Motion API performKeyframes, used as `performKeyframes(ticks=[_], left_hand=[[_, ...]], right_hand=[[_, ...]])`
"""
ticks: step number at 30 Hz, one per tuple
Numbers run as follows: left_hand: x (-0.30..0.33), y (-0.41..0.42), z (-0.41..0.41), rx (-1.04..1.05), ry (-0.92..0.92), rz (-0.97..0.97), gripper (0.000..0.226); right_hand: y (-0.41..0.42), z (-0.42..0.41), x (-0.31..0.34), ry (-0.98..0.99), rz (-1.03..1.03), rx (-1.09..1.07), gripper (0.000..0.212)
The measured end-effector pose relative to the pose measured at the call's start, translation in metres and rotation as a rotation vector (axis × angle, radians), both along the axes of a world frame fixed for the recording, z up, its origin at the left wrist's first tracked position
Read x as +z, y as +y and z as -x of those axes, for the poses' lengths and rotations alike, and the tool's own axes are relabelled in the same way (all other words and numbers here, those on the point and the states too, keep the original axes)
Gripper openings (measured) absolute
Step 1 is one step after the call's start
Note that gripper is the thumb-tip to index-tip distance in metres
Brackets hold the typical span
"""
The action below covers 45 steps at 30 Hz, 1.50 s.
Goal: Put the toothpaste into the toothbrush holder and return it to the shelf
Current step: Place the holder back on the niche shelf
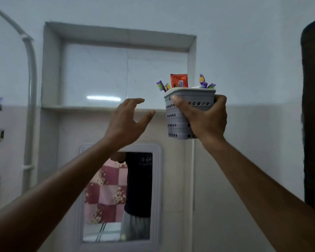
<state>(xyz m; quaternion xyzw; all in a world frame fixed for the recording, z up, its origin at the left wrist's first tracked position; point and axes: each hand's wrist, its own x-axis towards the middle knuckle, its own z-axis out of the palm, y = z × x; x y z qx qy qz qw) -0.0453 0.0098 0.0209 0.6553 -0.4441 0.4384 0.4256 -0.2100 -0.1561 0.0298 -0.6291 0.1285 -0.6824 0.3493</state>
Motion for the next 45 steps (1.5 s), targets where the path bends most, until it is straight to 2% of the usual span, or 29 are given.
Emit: performKeyframes(ticks=[6,10,15,19,24,29,31,36,42,45], left_hand=[[0.050,-0.017,-0.024,0.089,-0.067,0.032,0.063],[0.070,-0.033,-0.053,0.136,-0.032,-0.048,0.072],[0.057,-0.065,-0.089,0.208,0.130,-0.210,0.079],[0.036,-0.077,-0.102,0.334,0.009,-0.168,0.076],[0.036,-0.080,-0.106,0.344,-0.039,-0.138,0.074],[0.031,-0.081,-0.111,0.365,-0.063,-0.125,0.074],[0.031,-0.082,-0.112,0.367,-0.063,-0.124,0.074],[0.031,-0.081,-0.114,0.372,-0.062,-0.129,0.076],[0.035,-0.078,-0.110,0.333,-0.010,-0.175,0.079],[0.034,-0.069,-0.107,0.273,0.017,-0.194,0.074]], right_hand=[[-0.003,-0.018,0.067,-0.055,0.042,-0.049,0.103],[-0.007,-0.044,0.093,-0.127,0.081,-0.099,0.107],[-0.024,-0.081,0.095,-0.080,0.089,-0.153,0.104],[-0.039,-0.108,0.085,-0.068,0.052,-0.117,0.109],[-0.049,-0.124,0.087,0.011,0.062,-0.125,0.126],[-0.055,-0.133,0.088,0.221,0.078,-0.116,0.143],[-0.058,-0.138,0.085,0.290,0.076,-0.103,0.141],[-0.056,-0.154,0.065,0.504,0.126,-0.152,0.119],[-0.062,-0.155,0.057,0.494,0.159,-0.145,0.113],[-0.066,-0.147,0.046,0.367,0.203,-0.217,0.105]])
